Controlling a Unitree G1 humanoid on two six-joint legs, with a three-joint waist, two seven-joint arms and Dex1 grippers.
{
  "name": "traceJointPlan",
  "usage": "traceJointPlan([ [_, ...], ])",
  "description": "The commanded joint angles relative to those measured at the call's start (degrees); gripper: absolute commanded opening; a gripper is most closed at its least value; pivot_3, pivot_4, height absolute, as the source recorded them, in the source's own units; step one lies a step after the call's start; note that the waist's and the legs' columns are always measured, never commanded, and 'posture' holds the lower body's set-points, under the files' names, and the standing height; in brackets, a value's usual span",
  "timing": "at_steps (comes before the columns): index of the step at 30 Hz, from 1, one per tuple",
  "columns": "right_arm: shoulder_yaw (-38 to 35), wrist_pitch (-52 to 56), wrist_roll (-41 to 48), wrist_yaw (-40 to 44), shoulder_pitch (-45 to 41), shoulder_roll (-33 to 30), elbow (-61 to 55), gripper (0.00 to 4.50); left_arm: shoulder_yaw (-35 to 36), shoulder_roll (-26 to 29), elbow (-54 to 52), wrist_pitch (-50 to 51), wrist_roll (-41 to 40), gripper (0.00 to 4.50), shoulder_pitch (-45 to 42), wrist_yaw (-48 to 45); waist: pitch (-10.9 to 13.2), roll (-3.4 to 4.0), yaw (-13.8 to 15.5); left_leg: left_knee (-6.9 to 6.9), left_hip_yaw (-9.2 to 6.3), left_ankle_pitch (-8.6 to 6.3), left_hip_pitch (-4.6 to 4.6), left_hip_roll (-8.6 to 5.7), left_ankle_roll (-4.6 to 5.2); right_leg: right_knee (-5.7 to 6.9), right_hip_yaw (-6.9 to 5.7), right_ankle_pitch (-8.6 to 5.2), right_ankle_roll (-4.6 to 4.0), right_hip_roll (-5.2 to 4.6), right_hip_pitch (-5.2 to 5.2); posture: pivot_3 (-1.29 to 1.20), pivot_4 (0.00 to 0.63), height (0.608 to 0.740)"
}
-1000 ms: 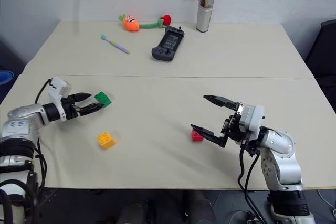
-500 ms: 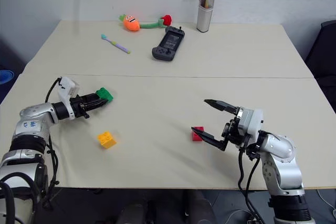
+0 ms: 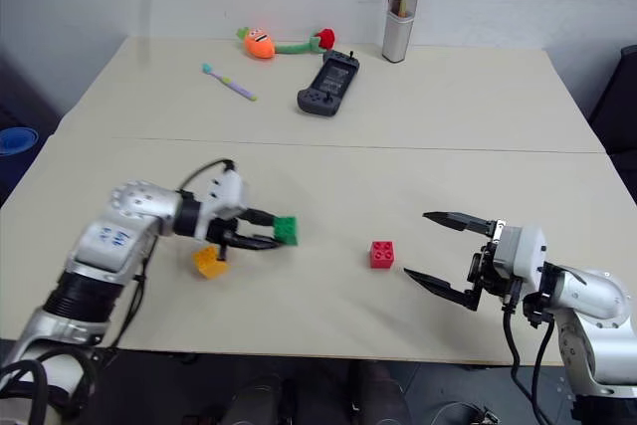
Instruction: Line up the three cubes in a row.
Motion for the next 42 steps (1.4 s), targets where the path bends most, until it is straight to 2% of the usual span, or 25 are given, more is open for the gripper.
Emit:
traceJointPlan([
  [1,-2.0,0.1,1.5,0.0,1.0,-0.8,-2.1,4.5,-2.7,-0.7,-1.8,-2.0,3.2,1.45,0.6,1.9,0.0,0.0,0.0,0.0,0.0,0.01,0.02,0.01,-0.02,0.0,0.0,0.0,0.0,0.01,0.0,0.0,0.15,0.74],
  [8,-2.5,0.8,1.8,-1.7,3.2,-0.2,-4.7,4.5,-6.2,-4.6,3.9,-4.8,8.1,1.45,-1.7,5.3,0.0,0.01,0.3,0.02,-0.03,0.04,0.0,-0.07,0.04,0.0,-0.01,0.01,0.01,-0.06,0.02,0.0,0.15,0.74],
  [13,-2.1,0.9,1.6,-2.7,4.0,0.2,-5.7,4.5,-6.5,-6.8,5.9,-4.6,8.4,1.45,-3.2,5.5,0.0,0.01,0.4,0.02,-0.06,0.05,-0.01,-0.1,0.08,-0.02,-0.02,0.02,0.04,-0.09,0.04,0.0,0.15,0.74],
  [19,-1.8,0.7,1.4,-3.5,4.0,0.4,-5.8,4.5,-6.2,-6.3,4.8,-3.5,7.9,1.45,-2.7,4.0,0.0,0.01,0.3,0.02,-0.07,0.07,0.01,-0.1,0.08,0.0,-0.03,0.02,0.04,-0.09,0.05,0.0,0.15,0.74],
  [20,-1.8,0.7,1.4,-3.6,4.0,0.4,-5.7,4.5,-5.8,-6.4,4.2,-3.0,7.1,2.17,-2.5,3.5,0.0,0.01,0.2,0.02,-0.07,0.07,0.01,-0.1,0.08,0.0,-0.03,0.02,0.04,-0.09,0.05,0.0,0.15,0.74],
  [22,-1.6,0.6,1.3,-3.7,3.8,0.5,-5.5,4.5,-4.5,-6.7,3.6,-4.1,6.4,2.67,-2.3,4.2,0.0,0.01,0.2,0.02,-0.06,0.07,0.0,-0.1,0.08,0.0,-0.03,0.02,0.04,-0.08,0.04,0.0,0.15,0.74],
  [24,-1.3,0.6,1.2,-3.8,3.8,0.6,-5.5,4.5,-3.5,-6.4,3.3,-5.9,6.3,3.36,-2.2,4.6,0.0,0.01,0.3,0.03,-0.08,0.07,-0.01,-0.09,0.08,0.0,-0.04,0.02,0.04,-0.09,0.04,0.0,0.15,0.74],
  [25,-1.2,0.5,1.2,-3.8,3.8,0.6,-5.4,4.5,-2.6,-6.2,3.0,-6.2,5.5,3.56,-2.0,4.5,0.0,0.0,0.3,0.03,-0.08,0.08,-0.01,-0.1,0.08,0.0,-0.04,0.02,0.04,-0.09,0.04,0.0,0.15,0.74],
  [36,-0.2,0.8,1.2,-2.3,1.9,0.4,-3.0,4.5,12.3,1.4,1.9,-10.3,-8.0,3.56,2.1,-4.1,0.0,0.01,0.2,0.06,-0.08,0.1,-0.01,-0.06,0.06,0.03,-0.05,0.02,0.04,-0.1,0.04,0.0,0.15,0.74],
  [42,1.8,1.6,2.8,-2.4,-2.0,2.6,-2.7,4.5,27.2,7.5,9.2,-12.7,-13.5,3.56,9.5,-3.6,0.0,0.02,-0.9,0.02,-0.04,0.1,0.05,0.01,0.04,0.06,-0.03,0.02,0.03,-0.06,0.04,0.0,0.15,0.74],
])
